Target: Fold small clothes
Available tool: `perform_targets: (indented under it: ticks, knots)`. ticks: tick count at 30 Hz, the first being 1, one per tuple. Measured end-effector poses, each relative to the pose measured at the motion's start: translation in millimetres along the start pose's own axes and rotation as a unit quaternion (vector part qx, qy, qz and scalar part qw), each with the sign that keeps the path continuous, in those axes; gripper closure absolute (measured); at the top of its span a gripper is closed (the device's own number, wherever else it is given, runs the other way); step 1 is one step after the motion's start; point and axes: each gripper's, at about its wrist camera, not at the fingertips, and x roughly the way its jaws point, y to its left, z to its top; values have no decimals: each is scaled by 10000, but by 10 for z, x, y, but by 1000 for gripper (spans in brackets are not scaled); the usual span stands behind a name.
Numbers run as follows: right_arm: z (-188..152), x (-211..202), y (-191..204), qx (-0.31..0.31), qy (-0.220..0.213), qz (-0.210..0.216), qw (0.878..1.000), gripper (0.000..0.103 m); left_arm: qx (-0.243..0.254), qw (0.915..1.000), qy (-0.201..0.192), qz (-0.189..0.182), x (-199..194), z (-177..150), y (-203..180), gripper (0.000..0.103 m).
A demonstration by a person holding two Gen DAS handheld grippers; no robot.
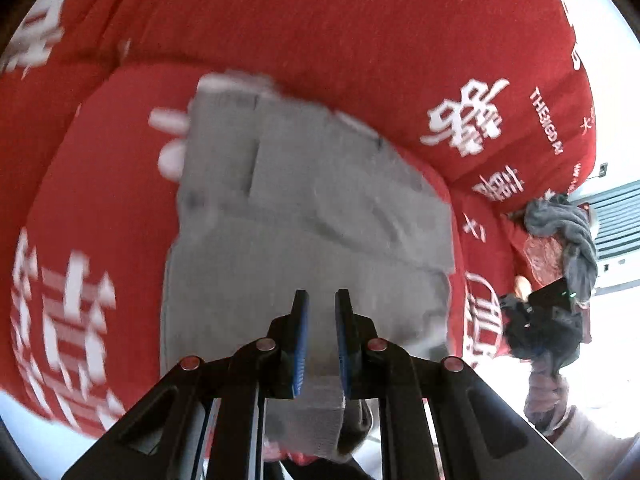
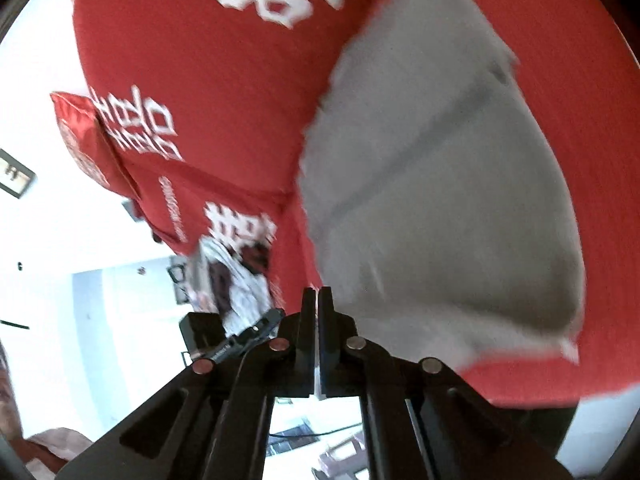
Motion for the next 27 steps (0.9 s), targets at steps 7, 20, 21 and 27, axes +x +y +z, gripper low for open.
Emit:
perform_targets:
  ticks: [7, 20, 21, 27]
  knots:
    - [578, 478, 344, -1262, 775, -2317, 9614, 97, 1173, 9817, 333, 1465, 292, 128, -229, 18]
    - [-16, 1485, 113, -2735, 2453, -3696, 8535, 38, 2479, 9422, 1959, 1111, 820, -490, -236, 18]
    - [-29, 1522, 113, -2769, 2463, -3741, 8501, 38, 2524, 9404, 2037, 1019, 880, -517, -244, 18]
    - [-198, 1657, 154, -3113, 2341, -4257, 8168, 60, 2972, 9169, 2577, 675, 1140, -733, -280, 87]
